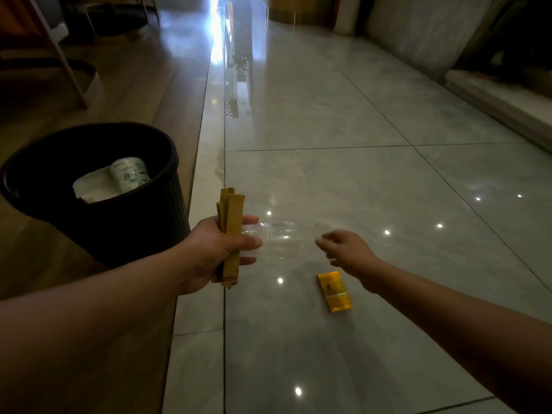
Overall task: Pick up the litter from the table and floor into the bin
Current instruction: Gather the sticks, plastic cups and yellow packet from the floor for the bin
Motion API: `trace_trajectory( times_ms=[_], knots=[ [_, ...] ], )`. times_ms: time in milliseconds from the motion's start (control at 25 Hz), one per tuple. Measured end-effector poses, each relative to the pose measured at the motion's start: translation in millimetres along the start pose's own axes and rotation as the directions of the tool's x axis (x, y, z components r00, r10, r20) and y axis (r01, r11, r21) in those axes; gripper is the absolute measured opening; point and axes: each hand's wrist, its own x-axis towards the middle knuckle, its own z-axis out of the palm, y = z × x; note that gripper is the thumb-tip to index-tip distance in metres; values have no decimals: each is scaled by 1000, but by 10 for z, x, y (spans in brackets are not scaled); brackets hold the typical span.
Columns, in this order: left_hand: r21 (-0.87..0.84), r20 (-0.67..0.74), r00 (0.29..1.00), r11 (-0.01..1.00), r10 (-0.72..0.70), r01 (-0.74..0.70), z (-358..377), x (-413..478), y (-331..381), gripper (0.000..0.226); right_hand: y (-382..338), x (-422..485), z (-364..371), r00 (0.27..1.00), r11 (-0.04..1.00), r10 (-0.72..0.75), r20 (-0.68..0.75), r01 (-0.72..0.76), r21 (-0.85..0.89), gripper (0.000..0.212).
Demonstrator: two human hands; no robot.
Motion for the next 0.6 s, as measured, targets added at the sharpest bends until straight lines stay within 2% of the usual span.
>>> trace_trajectory(
  times_ms=[40,80,160,320,480,600],
  knots=[
    [7,-2,1000,1000,-6,6,-21,10,-14,43,177,44,-31,997,959,0,-74,-21,-282,45],
    [14,-3,1000,1000,-13,13,-38,18,-33,44,330,64,-38,996,870,0,-87,-43,-491,48],
    [32,-17,999,999,-33,33,-62,45,-85,44,557,78,-11,999,728,33,-34,-47,-684,61],
    [40,-42,997,997,-66,68,-70,115,-162,41,758,122,93,998,646,57,2,-36,-762,80],
    [29,-41,996,997,-74,75,-75,168,-207,41,856,110,237,995,604,70,74,17,-797,66],
    [41,-48,995,995,-92,94,-92,208,-282,40,868,111,252,995,636,59,74,20,-771,61]
  ],
)
